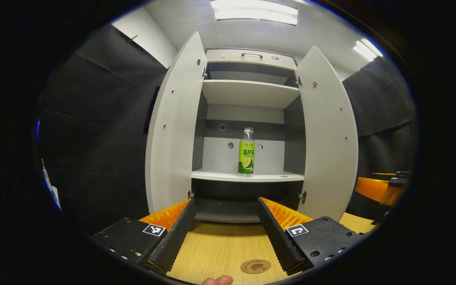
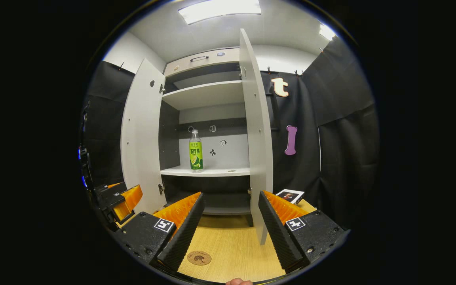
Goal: Grasp the bottle in the cabinet with the left hand and place it on the coaster, then close the right door with the right hand and the left door with the left hand.
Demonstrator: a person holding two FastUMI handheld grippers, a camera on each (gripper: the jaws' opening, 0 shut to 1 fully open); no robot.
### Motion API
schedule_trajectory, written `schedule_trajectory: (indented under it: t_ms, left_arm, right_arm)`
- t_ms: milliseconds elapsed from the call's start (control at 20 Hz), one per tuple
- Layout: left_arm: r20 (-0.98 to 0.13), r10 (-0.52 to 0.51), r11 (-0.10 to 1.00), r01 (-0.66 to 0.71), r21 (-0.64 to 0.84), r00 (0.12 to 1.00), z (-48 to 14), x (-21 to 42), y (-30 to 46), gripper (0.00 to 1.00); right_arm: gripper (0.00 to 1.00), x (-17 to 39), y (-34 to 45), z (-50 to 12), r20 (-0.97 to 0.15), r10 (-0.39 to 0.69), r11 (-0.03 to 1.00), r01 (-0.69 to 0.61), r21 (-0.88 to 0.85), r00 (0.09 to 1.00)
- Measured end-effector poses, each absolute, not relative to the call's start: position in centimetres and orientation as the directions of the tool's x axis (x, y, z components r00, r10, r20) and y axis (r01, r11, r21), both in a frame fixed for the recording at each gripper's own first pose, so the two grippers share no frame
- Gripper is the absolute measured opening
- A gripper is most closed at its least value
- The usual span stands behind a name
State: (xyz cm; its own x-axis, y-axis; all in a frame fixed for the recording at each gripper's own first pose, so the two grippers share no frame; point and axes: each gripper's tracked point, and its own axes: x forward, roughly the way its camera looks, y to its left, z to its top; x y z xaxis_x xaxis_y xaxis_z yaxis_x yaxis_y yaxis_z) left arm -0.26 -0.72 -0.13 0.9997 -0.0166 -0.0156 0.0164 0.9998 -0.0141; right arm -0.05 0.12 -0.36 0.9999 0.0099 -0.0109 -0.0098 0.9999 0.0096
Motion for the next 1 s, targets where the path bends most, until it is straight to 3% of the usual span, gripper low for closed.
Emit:
schedule_trajectory:
  t_ms: [450,550,600,650,850,900,950,1000]
  left_arm:
    - [-0.023,-0.071,0.997,0.07,-0.039,0.997,0.3,1.4,-1.7,0.95]
    - [-0.019,-0.101,0.994,0.101,-0.039,0.995,0.7,2.8,-2.3,0.95]
    - [-0.013,-0.123,0.991,0.122,-0.046,0.992,1.0,3.7,-2.7,0.99]
    - [-0.004,-0.143,0.988,0.143,-0.058,0.99,1.4,4.7,-3.3,0.95]
    - [0.018,-0.21,0.974,0.211,-0.079,0.977,3.0,9.4,-5.3,0.95]
    - [0.029,-0.21,0.975,0.212,-0.073,0.977,3.4,10.8,-5.6,0.99]
    - [0.038,-0.207,0.976,0.209,-0.068,0.978,3.7,12.2,-5.8,0.95]
    - [0.044,-0.206,0.976,0.209,-0.065,0.977,4.0,13.5,-6.1,0.99]
  right_arm:
    - [0.84,-0.2,0.4,-0.2,-0.011,0.014,1.0,-0.014,-0.004,1.0]
    - [0.84,-0.2,0.4,-0.1,-0.013,0.017,1.0,-0.017,-0.008,1.0]
    - [0.84,-0.3,0.4,-0.1,-0.013,0.017,1.0,-0.017,-0.011,1.0]
    - [0.84,-0.4,0.4,-0.1,-0.012,0.015,1.0,-0.015,-0.014,1.0]
    - [0.84,-0.4,0.0,0.1,-0.01,0.0,1.0,0.0,-0.024,1.0]
    - [0.84,-0.4,-0.1,0.1,-0.008,-0.004,1.0,0.004,-0.023,1.0]
    - [0.84,-0.4,-0.2,0.2,-0.008,-0.009,1.0,0.009,-0.02,1.0]
    - [0.84,-0.3,-0.4,0.1,-0.008,-0.016,1.0,0.015,-0.019,1.0]
